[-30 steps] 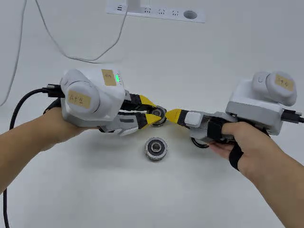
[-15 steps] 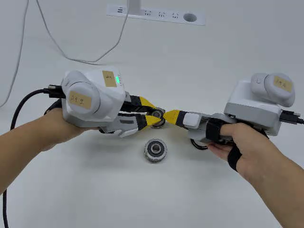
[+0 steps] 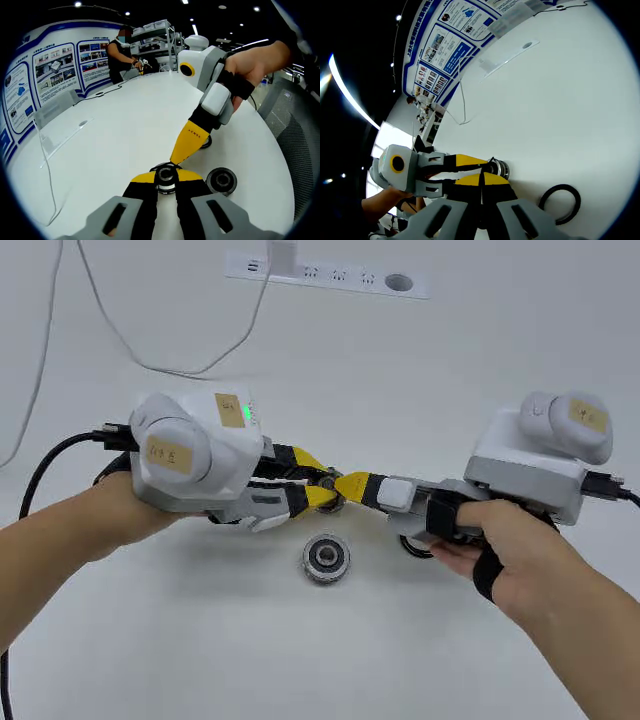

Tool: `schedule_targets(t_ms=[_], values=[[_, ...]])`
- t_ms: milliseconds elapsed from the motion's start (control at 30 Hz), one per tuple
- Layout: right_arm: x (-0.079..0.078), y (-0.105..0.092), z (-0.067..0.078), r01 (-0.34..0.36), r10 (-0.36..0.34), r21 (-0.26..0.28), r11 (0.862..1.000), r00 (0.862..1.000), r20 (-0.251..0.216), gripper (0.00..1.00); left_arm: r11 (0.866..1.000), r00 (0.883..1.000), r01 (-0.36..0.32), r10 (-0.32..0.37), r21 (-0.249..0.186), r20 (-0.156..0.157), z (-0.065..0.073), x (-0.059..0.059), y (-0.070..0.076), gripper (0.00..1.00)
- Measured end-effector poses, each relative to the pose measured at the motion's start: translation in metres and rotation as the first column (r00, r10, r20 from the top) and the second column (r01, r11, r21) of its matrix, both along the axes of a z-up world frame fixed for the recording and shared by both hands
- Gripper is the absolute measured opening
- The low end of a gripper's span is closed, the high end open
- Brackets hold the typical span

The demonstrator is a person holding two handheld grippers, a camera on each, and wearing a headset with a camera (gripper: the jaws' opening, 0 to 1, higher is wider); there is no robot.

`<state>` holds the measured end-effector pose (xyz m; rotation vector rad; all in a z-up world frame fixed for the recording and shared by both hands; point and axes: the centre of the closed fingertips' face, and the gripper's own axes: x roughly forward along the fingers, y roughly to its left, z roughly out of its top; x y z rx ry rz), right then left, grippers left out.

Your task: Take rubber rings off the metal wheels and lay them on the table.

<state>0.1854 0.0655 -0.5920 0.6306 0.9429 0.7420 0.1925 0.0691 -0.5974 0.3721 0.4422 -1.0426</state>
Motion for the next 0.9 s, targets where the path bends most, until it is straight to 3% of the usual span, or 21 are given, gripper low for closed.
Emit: schedule_targets(t_ms=[567, 700, 900], values=[[0.000, 0.001, 0.003, 0.017, -0.017, -0.004, 1.000, 1.000, -0.005, 0.01, 0.999, 0.999, 0.003, -0.005, 0.040, 0.037, 0.003, -0.002, 0.001, 0.14], [0.002, 0.001, 0.004, 0.026, -0.026, 0.003, 1.000, 1.000, -0.006, 0.01, 1.000, 0.999, -0.009, 0.008, 0.018, 0.035, 0.010, -0.002, 0.003, 0.12], [0.002, 0.003, 0.007, 0.016, -0.016, 0.003, 1.000, 1.000, -0.004, 0.01, 0.999, 0.999, -0.033, 0.034, -0.033, 0.042, 0.025, -0.003, 0.013, 0.22]])
